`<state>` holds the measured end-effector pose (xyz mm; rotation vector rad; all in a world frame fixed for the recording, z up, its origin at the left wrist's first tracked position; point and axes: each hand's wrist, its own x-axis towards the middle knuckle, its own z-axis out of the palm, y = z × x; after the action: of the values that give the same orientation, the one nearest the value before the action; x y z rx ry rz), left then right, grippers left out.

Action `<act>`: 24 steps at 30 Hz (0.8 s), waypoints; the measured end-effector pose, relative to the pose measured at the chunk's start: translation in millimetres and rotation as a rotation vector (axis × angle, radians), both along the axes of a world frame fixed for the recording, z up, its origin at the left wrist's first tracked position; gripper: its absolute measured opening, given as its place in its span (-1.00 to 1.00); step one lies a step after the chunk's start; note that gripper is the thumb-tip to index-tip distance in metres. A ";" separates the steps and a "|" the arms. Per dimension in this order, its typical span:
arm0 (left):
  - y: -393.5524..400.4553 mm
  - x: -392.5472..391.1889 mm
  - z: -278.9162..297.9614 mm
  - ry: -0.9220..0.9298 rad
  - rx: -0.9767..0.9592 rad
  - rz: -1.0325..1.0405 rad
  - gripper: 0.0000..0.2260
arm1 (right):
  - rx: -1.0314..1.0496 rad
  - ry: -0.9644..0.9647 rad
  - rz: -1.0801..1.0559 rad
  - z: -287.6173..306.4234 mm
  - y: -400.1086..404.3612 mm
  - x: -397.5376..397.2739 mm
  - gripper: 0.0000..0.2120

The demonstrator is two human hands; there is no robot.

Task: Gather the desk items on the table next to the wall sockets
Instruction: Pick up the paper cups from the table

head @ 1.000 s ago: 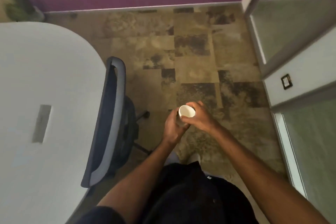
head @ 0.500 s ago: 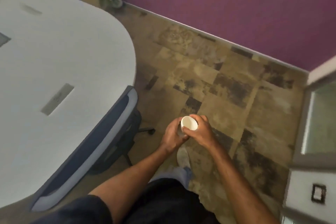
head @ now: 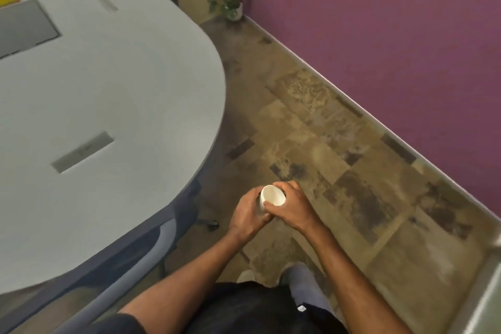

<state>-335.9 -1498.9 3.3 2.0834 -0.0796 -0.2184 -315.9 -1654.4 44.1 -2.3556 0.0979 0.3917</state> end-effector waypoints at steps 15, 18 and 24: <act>20.3 185.6 12.5 0.067 -0.105 0.769 -0.55 | 0.160 0.032 0.734 15.3 66.8 314.3 -0.45; 31.3 207.8 23.2 0.091 -0.072 0.982 -0.56 | 0.213 0.033 0.850 36.4 97.1 357.1 -0.53; 65.5 233.0 16.7 0.127 -0.075 1.264 -0.46 | 0.232 0.035 1.038 46.0 172.8 417.7 -0.62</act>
<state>-102.8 -1433.4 20.1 1.6762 1.2361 0.4191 101.8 -1481.6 90.2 -1.9916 -1.1222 0.8650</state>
